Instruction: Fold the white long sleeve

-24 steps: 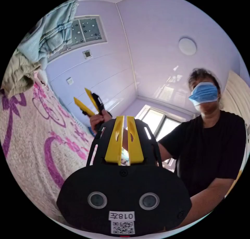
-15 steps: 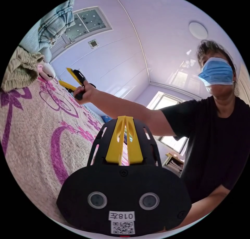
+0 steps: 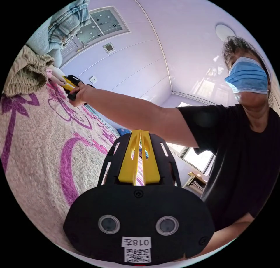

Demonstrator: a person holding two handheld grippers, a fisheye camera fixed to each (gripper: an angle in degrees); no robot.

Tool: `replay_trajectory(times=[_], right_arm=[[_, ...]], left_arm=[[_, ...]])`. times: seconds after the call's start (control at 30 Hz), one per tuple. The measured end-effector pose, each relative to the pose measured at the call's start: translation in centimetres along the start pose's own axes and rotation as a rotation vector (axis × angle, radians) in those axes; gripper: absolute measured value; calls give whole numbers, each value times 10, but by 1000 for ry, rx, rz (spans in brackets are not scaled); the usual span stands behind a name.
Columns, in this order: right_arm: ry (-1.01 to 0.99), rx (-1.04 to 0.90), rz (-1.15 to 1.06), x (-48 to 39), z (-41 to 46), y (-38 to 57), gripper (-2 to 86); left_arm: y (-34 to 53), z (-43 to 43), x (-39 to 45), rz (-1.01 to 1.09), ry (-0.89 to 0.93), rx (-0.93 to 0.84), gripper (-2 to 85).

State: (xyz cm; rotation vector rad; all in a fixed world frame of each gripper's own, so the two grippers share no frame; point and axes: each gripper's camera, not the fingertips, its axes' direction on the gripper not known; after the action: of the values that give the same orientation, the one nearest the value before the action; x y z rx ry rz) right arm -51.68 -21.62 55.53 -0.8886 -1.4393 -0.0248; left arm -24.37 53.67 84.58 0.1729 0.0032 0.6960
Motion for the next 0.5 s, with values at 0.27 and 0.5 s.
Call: replay_trajectory(times=[0.27, 0.5], right_arm=[[85, 60, -224, -115, -68, 27, 14], [115, 31, -167, -105, -237, 193, 18]], left_arm=[[-8, 22, -1, -52, -11, 9, -10], [-30, 35, 13, -144, 69, 36, -10]])
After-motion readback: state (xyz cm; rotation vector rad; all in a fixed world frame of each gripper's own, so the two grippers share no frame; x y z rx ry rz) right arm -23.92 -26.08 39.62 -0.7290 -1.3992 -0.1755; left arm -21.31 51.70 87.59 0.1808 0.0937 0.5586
